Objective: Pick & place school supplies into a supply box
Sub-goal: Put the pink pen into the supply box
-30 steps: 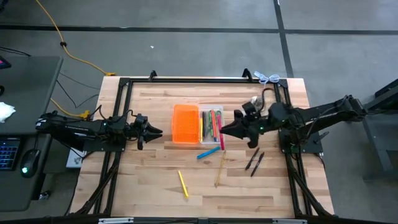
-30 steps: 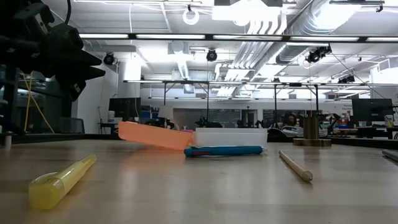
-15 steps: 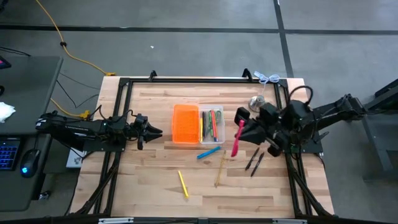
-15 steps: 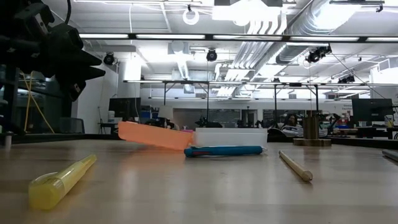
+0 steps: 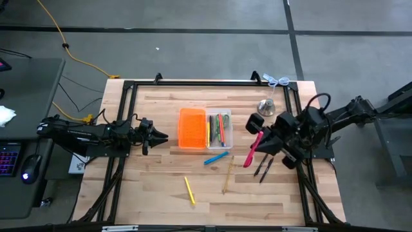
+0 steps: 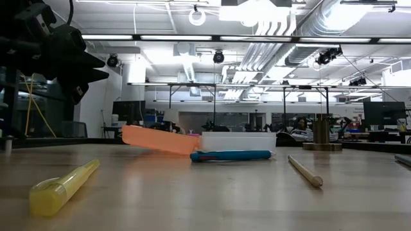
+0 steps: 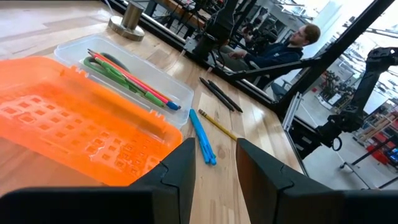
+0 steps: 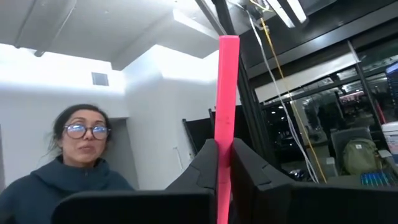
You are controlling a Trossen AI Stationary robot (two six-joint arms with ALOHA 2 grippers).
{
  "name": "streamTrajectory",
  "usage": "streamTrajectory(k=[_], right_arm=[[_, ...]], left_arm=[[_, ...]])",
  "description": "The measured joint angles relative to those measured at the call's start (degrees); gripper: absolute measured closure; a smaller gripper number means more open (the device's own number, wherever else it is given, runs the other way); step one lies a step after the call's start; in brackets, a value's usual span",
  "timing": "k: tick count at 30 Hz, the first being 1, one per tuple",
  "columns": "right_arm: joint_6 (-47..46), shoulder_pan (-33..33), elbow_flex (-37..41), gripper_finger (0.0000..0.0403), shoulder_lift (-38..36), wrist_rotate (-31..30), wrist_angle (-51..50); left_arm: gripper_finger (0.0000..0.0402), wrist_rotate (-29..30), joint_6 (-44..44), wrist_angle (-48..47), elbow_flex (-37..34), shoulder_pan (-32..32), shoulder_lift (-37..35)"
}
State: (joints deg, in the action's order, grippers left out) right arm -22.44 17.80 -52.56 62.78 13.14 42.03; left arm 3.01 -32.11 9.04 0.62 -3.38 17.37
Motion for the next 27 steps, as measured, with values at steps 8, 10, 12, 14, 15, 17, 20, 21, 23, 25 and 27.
streamTrajectory(k=[8, 10, 12, 14, 15, 17, 20, 21, 23, 25, 27], right_arm=[[-2.27, -0.13, 0.0, 0.0399, 0.0, -7.6, -3.06], [-4.17, -0.32, 0.0, 0.04, 0.0, -13.57, -6.76], [-7.02, -0.7, 0.0, 0.04, 0.0, -20.22, -10.97], [-10.1, -1.3, 0.0, 0.0399, 0.09, -25.6, -14.46], [-11.4, -1.5, 0.0, 0.0398, 0.14, -27.47, -15.62], [-13.03, -1.95, 0.0, 0.04, 0.22, -30.32, -17.02], [-13.95, -2.37, 0.0, 0.04, 0.2, -33.65, -18.83], [-14.68, -2.52, 0.0, 0.04, 0.2, -34.7, -19.43], [-15.2, -2.83, 0.0, 0.0399, 0.22, -36.5, -20.19], [-15.43, -2.86, 0.0, 0.04, 0.22, -37.84, -20.44], [-16.28, -2.86, 0.0, 0.0401, 0.45, -39.73, -20.44]], left_arm=[[0.0257, 0.02, -0.05, 0.0, 0.0, 0.0, 0.0], [0.0257, 0.02, -0.05, 0.02, 0.0, -0.01, 0.0], [0.0257, 0.02, -0.11, 0.0, 0.0, -0.02, 0.02], [0.0257, 0.02, -0.5, -0.01, 0.0, -0.01, 0.0], [0.0257, 0.02, -0.68, -0.08, 0.0, 0.0, 0.0], [0.0257, 0.02, -0.79, -0.13, 0.0, 0.0, 0.01], [0.0257, 0.04, -1.17, -0.13, 0.0, -0.01, 0.0], [0.0257, 0.04, -1.15, -0.13, 0.0, 0.0, 0.02], [0.0257, 0.04, -1.17, -0.13, 0.0, -0.02, 0.0], [0.0257, 0.04, -1.16, -0.11, 0.0, -0.01, 0.01], [0.0257, 0.04, -1.17, -0.11, 0.0, -0.01, 0.01]])
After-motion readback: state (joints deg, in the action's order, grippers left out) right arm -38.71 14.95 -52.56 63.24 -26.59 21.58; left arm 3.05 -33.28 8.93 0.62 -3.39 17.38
